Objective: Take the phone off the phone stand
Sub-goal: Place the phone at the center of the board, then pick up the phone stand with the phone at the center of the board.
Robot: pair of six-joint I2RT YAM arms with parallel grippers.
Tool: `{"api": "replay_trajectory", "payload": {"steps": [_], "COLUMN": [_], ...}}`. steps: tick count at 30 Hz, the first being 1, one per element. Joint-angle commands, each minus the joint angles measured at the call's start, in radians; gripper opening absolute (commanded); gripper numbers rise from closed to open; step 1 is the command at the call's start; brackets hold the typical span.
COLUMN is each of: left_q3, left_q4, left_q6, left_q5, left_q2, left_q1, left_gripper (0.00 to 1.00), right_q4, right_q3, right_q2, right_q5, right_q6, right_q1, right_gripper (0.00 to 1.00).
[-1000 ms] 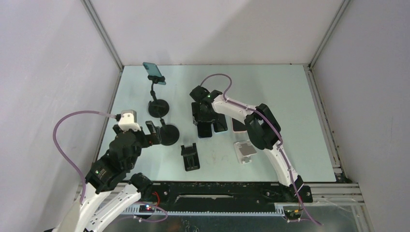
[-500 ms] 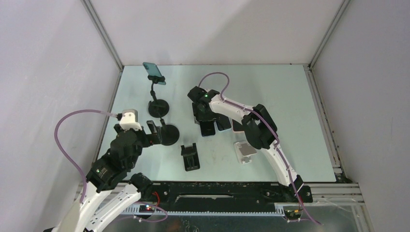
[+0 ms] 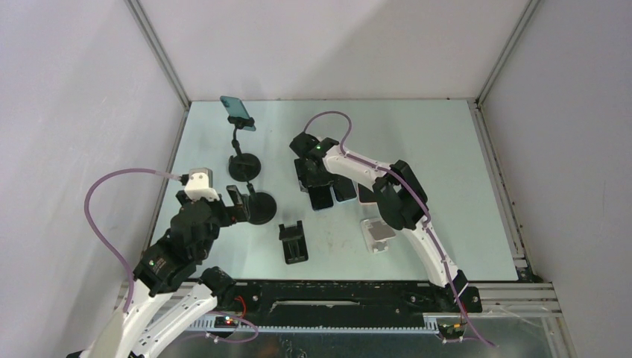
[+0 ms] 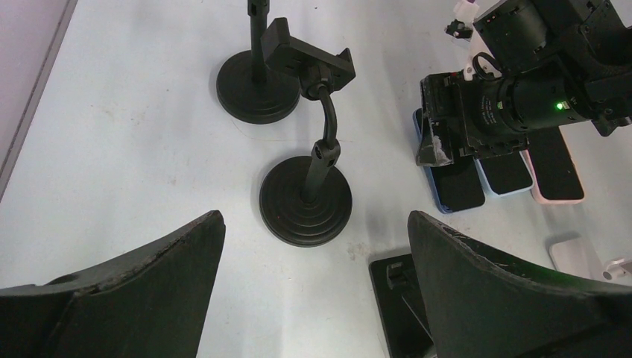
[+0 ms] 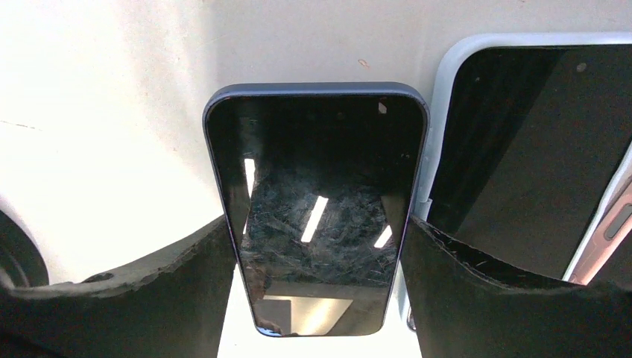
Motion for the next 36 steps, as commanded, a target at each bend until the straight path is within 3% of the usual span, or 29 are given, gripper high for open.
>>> {"api": "replay_trajectory", "payload": {"steps": [1,10,16,22,27,31,36], "left_q3": [-0.006,-0.006,-0.001,0.178,0.434,0.557,0.551], "left_q4": [0.027,0.027,0.073,0.070,0.058,0.076,0.145], "left_q6": [0.004,0.005,0.035,0.077,0.193,0.256,0.263], "left_q5": [0.009,0.007,0.048,0.005,0.017,0.173,0.442], "left_q2": [0.012,0.016,0.010,0.112,0.273,0.394,0.473], "left_q1": [0.003,0.004,0.003,0.003,0.011,0.085,0.305], "left_gripper": [1.00,1.00,1.00,1.00,1.00,1.00,0.97], "right_q4": [0.007,0.004,0.038,0.080,0.200,0.202,0.155], "right_q3": [-0.020,-0.034,-0.092,-0.222,-0.457,-0.573,-0.642], "right_q2": [-0.011,-0.103,-0.253,-0.469,-0.681,-0.842,-0.979], "right_q5": [-0.012,-0.005,-0.001,0.007,0.007,0.023,0.033], "right_q6": [-0.041,-0.048,-0.070,-0.047,-0.056,-0.050,-0.068], "right_q1": [0.007,0.011,0.023,0.033,0.052,0.053,0.061], "right_gripper": [0.83,0.88,0.88,0.87,0.86,0.86,0.86]}}
